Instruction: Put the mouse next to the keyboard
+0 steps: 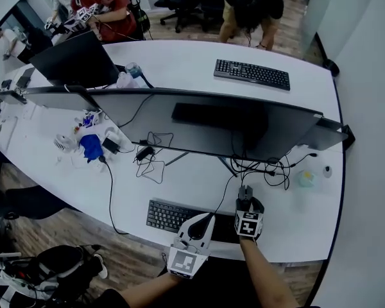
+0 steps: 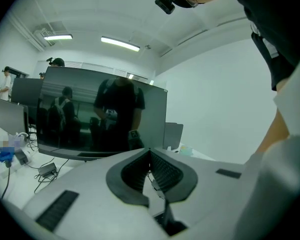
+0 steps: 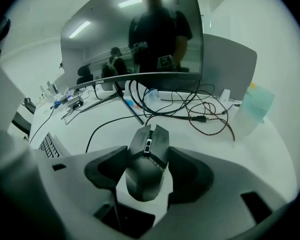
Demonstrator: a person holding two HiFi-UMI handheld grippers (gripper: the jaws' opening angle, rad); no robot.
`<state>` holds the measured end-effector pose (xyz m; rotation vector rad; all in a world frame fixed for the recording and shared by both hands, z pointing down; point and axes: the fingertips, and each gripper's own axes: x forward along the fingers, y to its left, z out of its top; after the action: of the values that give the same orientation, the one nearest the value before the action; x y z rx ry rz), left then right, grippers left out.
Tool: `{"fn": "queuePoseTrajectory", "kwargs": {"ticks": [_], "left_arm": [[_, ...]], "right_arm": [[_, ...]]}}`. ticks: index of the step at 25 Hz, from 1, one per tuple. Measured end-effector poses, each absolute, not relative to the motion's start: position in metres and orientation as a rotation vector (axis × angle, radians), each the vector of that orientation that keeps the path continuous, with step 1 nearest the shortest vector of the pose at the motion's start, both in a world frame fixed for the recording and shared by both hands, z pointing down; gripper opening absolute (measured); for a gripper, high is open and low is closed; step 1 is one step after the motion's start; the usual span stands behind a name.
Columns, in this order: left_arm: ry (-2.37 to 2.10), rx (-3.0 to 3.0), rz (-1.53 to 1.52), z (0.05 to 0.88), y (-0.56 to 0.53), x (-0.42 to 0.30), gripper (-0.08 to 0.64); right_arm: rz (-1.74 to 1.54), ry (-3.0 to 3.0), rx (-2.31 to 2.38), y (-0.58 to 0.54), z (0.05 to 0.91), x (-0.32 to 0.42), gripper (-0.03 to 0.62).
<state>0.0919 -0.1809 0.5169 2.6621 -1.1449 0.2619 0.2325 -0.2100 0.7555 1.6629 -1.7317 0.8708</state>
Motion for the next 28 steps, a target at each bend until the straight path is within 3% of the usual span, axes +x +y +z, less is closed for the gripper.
{"fn": "queuePoseTrajectory", "kwargs": {"ticks": [9, 28], "left_arm": [[-1.073, 2.741, 0.233, 0.505, -0.167, 0.11, 0.005], [-0.995, 2.801, 0.26, 0.509, -0.123, 0.117, 0.005]], "right_arm": [[0.864, -1.702, 1.739, -0.159, 0.727, 0.274, 0.272], [0.938, -1.625, 1.688, -0.073, 0.777, 0.289, 0.275]]}}
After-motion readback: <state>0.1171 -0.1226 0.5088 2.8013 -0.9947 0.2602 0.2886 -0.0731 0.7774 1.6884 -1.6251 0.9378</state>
